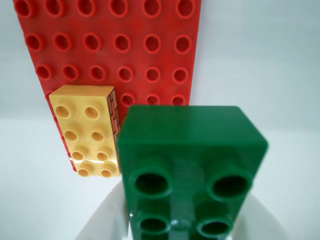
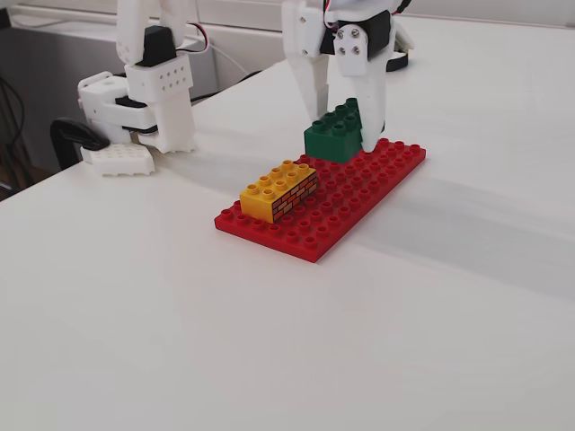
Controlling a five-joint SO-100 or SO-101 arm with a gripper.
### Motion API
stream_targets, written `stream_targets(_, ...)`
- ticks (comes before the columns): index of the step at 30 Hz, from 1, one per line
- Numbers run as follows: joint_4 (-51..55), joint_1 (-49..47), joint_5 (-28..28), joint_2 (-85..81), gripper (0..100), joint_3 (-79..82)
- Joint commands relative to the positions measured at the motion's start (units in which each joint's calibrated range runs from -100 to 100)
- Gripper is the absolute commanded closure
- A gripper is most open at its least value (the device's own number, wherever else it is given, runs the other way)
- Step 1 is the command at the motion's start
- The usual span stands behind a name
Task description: Grab the loose lego brick and stack it on top of the fixed one.
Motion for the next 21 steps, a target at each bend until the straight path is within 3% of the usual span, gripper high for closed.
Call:
stream_targets(1,-5.65,1.11,1.08,-12.55,94,13.32)
stream_targets(9,-23.43,1.19,1.19,-29.74,94,45.90)
stream_targets(21,-25.34,1.93,1.13,-30.34,94,54.14)
